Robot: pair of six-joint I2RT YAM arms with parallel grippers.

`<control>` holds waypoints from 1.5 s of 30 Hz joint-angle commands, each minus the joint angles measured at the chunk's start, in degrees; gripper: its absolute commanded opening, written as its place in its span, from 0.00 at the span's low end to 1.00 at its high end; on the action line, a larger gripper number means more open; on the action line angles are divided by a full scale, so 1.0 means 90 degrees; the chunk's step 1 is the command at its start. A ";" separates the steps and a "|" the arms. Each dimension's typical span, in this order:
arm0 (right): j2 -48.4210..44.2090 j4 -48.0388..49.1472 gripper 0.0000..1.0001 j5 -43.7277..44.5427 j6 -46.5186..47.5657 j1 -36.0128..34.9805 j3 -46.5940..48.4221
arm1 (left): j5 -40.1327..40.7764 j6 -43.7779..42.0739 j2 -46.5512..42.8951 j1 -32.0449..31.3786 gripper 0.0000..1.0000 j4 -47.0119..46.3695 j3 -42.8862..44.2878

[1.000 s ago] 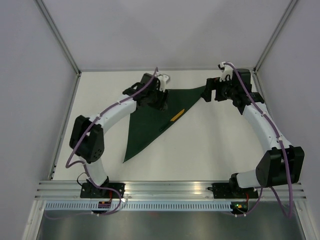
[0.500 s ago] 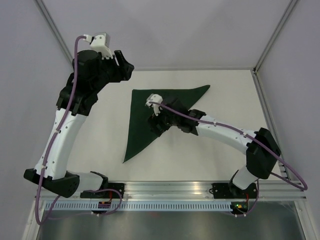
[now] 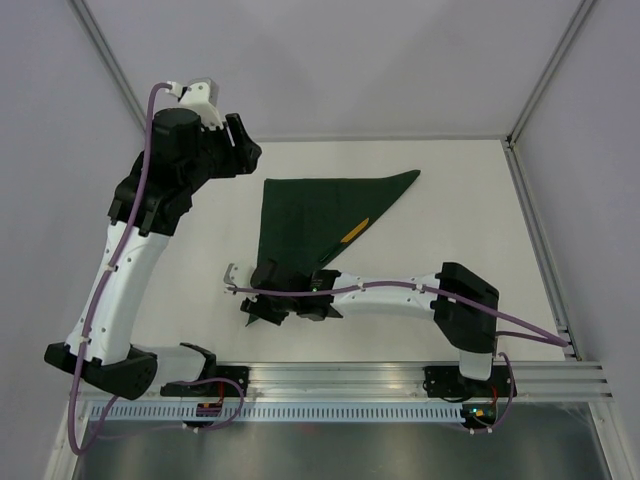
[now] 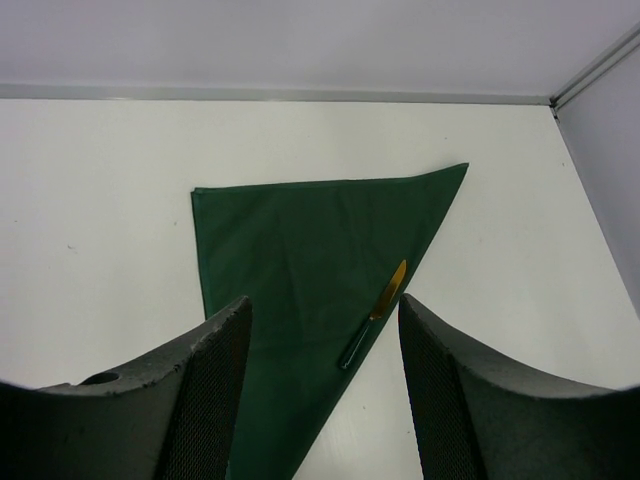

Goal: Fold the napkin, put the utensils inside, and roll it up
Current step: Fold the napkin at the center of the board.

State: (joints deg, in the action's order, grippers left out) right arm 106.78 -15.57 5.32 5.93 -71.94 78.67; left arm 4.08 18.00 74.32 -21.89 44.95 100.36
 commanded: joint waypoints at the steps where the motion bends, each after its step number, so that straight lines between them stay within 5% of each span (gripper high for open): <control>1: 0.0176 -0.0027 0.54 0.0414 0.0141 -0.0199 0.0428 | 0.0074 0.0178 -0.0192 0.0001 0.66 0.0201 0.0011; 45: 0.2022 0.0636 0.54 0.1645 0.0747 -0.0942 0.1200 | -0.0101 -0.0017 -0.0290 0.0001 0.66 0.0318 -0.0213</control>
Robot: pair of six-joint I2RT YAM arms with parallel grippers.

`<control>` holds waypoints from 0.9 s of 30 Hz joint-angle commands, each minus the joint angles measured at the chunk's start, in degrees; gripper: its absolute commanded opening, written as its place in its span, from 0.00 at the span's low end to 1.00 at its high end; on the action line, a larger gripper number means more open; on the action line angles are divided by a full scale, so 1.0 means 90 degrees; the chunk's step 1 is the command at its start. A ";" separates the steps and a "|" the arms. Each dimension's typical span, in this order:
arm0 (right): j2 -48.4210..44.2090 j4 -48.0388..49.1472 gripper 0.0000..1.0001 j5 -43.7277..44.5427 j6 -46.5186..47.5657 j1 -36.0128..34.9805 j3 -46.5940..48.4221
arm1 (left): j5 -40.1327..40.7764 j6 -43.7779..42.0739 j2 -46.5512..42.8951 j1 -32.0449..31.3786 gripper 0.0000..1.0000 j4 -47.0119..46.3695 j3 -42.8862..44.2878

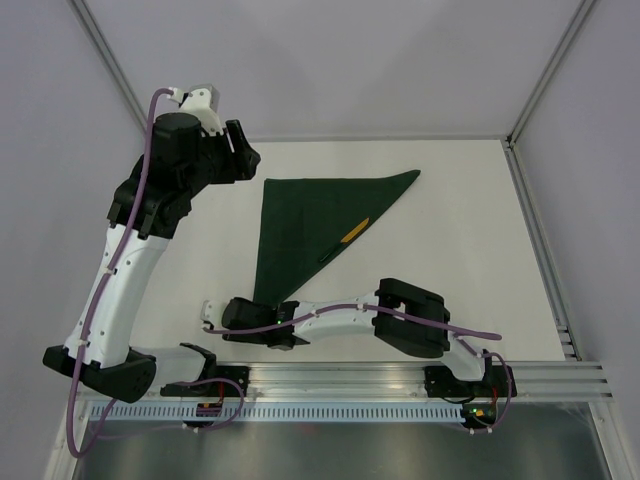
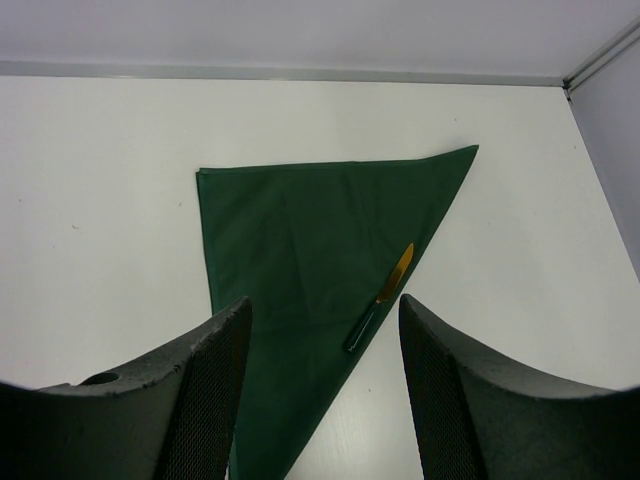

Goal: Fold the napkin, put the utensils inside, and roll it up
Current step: Fold the napkin at the center of the board.

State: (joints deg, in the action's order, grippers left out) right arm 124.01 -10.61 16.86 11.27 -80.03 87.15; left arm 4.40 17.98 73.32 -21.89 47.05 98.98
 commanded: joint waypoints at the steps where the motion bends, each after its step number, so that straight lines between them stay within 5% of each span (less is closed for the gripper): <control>1: 0.0128 0.0105 0.52 0.0372 0.0164 -0.0034 0.0258 | -0.0138 -0.0025 -0.0178 0.0001 0.66 0.0075 -0.0070; 27: -0.0174 -0.0080 0.14 0.0227 -0.0060 0.0269 0.0482 | -0.0196 -0.0025 -0.0275 0.0001 0.65 -0.0013 -0.0294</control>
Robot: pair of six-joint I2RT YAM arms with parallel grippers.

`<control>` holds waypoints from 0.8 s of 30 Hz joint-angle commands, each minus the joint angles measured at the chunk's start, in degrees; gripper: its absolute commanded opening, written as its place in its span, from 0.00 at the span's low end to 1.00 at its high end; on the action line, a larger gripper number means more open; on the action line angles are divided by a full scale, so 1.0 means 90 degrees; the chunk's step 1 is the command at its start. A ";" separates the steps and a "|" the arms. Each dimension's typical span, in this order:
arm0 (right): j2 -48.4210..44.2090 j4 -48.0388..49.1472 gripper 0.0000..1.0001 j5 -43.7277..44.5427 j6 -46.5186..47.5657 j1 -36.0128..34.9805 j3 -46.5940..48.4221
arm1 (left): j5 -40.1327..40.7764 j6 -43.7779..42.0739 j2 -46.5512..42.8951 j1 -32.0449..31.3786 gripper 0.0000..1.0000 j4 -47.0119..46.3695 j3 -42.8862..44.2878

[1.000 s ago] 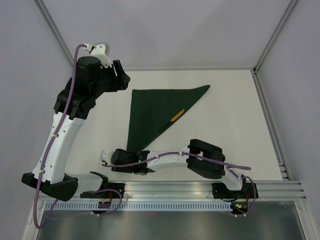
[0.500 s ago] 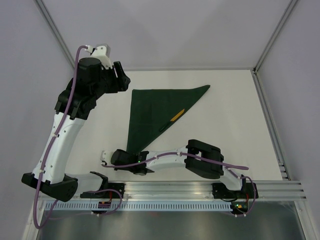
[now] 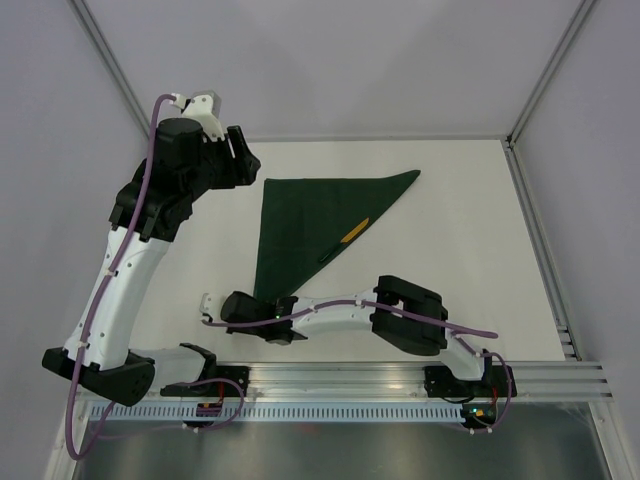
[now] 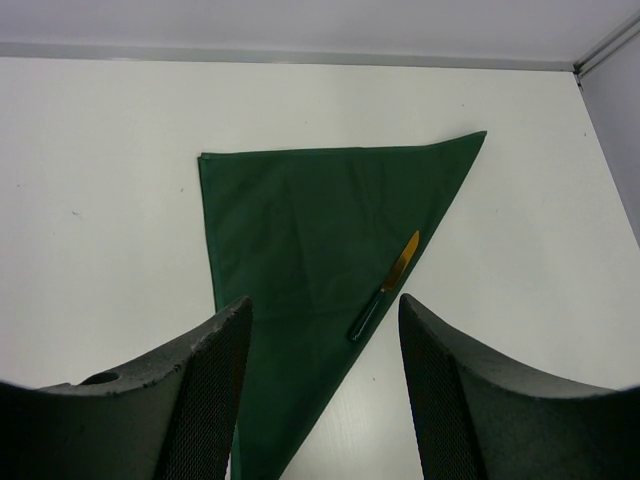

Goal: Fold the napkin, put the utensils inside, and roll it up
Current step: Fold the napkin at the center of the board.

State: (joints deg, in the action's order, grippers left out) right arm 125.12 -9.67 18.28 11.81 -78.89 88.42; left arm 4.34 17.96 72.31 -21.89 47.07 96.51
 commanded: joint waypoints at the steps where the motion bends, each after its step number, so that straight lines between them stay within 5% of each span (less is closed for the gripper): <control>1: -0.0318 -0.0224 0.14 0.0049 -0.0160 0.0220 0.0351 | -0.0189 -0.0022 -0.0164 0.0001 0.65 -0.0015 -0.0020; 14: -0.1021 -0.0410 0.00 -0.0361 -0.0570 0.1255 0.0059 | -0.0365 0.0085 -0.0037 0.0001 0.65 -0.0200 -0.0010; 24: -0.1724 -0.0439 0.00 -0.0547 -0.0610 0.2398 -0.0556 | -0.0607 0.0183 0.0178 0.0001 0.65 -0.0464 -0.0049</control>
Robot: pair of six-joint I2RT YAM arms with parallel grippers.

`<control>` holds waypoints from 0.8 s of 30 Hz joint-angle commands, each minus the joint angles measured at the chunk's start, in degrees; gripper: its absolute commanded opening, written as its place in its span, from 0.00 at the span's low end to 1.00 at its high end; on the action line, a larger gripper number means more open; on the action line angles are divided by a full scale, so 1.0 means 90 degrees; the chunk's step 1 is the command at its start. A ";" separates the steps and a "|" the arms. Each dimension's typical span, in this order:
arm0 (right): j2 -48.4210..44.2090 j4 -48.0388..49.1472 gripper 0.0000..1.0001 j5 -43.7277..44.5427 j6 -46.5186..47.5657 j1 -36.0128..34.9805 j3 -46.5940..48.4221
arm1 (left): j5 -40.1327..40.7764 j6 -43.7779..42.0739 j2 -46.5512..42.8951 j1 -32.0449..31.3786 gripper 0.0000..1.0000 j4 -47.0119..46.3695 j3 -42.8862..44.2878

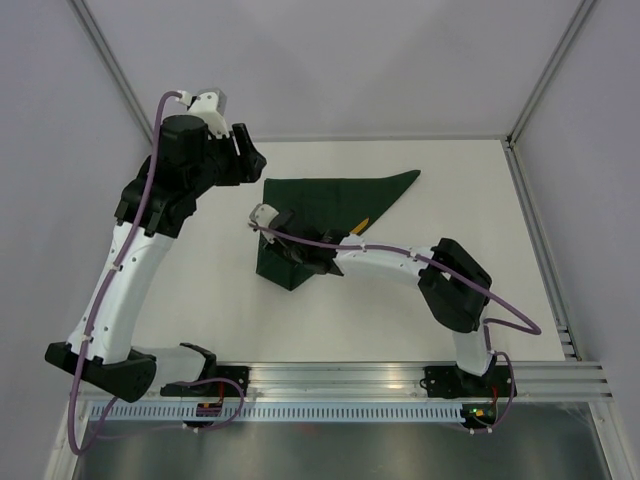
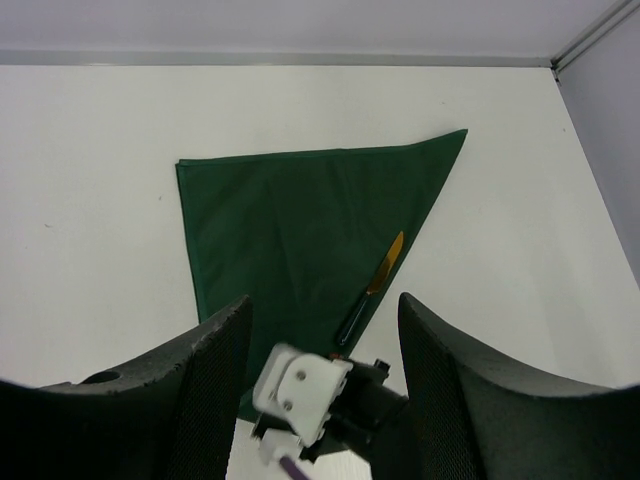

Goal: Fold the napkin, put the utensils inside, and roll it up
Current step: Fold the napkin at the center of the board.

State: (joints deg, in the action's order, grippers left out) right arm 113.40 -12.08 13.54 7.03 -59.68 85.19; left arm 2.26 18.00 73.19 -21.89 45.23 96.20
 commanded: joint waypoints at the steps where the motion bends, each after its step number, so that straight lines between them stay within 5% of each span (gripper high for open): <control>1: -0.0471 -0.0162 0.00 -0.0030 -0.0078 0.0448 -0.0246 | -0.0388 0.0187 0.0100 0.0001 0.65 -0.0289 -0.0044; 24: -0.0726 0.0082 0.00 -0.0362 0.0059 0.3056 -0.0920 | -0.0915 0.0344 0.0608 -0.0009 0.64 -0.0924 -0.0328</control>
State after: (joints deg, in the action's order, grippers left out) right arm 107.53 -12.23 10.74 7.25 -33.58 76.95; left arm -3.66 18.72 78.37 -21.89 38.85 93.51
